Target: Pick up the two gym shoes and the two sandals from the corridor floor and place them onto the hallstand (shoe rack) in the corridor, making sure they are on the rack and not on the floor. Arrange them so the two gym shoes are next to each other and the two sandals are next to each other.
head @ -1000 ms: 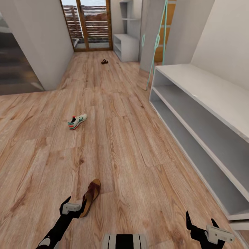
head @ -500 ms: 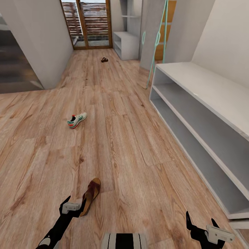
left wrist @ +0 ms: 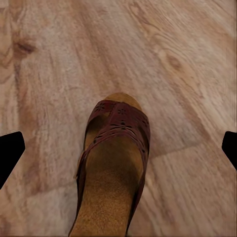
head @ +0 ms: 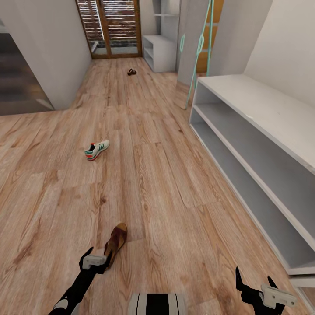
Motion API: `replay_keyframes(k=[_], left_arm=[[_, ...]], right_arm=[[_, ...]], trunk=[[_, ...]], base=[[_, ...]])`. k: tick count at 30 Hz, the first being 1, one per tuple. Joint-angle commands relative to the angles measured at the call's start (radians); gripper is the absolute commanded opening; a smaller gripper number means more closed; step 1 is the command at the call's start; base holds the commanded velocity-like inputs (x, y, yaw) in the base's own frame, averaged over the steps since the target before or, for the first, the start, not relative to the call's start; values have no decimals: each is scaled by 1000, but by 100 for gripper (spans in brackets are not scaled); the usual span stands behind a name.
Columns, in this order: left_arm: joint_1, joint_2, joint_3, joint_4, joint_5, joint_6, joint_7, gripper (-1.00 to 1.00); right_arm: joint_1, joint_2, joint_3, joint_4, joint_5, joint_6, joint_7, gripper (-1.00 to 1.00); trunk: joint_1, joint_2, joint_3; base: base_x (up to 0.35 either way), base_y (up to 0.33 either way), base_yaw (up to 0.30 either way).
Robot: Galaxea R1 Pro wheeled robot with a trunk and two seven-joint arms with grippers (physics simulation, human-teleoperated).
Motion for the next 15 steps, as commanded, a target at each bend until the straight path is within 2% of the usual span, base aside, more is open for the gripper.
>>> replay_keyframes(k=[1,15], left_arm=[[-1,-1,0,2,-3,0,-1,100],[-4,-1,0,9,-31,1,-5,100]], right_arm=[[0,0,0,0,0,0,0,100],[0,1,0,1,0,0,0,100]], trunk=[[0,0,-2],[0,0,-22]], base=[[0,0,0],[0,0,0]])
